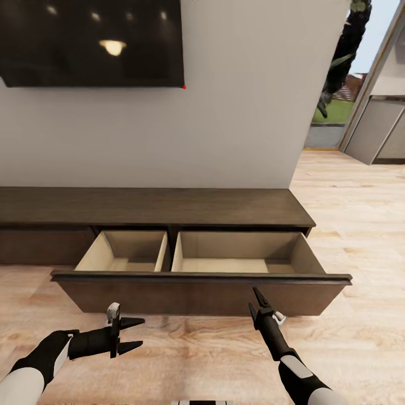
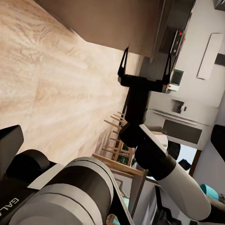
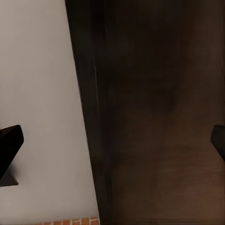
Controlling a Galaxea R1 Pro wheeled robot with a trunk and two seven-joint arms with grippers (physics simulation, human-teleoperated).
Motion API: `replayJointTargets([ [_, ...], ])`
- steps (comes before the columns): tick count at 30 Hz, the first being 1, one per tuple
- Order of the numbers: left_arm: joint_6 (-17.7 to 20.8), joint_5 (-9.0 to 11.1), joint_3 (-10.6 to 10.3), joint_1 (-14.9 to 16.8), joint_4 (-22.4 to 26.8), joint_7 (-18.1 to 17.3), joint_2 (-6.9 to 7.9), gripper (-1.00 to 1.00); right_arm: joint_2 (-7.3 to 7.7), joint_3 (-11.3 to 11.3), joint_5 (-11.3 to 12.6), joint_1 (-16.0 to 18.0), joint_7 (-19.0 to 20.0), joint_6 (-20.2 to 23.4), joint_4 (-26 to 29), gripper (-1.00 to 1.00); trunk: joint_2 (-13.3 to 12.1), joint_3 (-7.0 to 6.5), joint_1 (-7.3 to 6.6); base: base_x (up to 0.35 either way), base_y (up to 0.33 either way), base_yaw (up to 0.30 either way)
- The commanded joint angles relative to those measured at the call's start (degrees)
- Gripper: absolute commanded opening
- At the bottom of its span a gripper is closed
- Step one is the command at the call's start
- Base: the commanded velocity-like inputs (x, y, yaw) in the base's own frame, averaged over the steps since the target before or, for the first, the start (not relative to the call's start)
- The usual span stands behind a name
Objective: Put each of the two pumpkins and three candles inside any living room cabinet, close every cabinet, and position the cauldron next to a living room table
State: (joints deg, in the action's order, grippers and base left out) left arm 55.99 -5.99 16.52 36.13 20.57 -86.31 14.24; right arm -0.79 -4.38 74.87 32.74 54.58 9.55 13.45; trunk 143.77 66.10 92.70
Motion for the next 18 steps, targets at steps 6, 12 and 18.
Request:
replayJointTargets([
  [6,0.0,0.0,0.0,0.0,0.0,0.0,0.0,1.0,0.0,0.3,-0.1,0.0,-0.1,0.1,0.1,1.0,0.0,0.0,0.0,-0.189,0.0,0.0],
  [12,0.0,0.0,0.0,0.0,0.0,0.2,-0.23,1.0,-0.19,0.4,0.1,0.0,-2.1,2.6,-0.1,1.0,0.0,0.0,0.0,-0.115,0.0,0.0],
  [18,0.1,0.1,-0.2,0.0,0.4,0.1,-0.33,1.0,-0.22,0.2,0.1,-0.1,-5.4,8.8,-0.5,1.0,0.0,-0.22,-0.03,-0.01,0.0,0.0],
])
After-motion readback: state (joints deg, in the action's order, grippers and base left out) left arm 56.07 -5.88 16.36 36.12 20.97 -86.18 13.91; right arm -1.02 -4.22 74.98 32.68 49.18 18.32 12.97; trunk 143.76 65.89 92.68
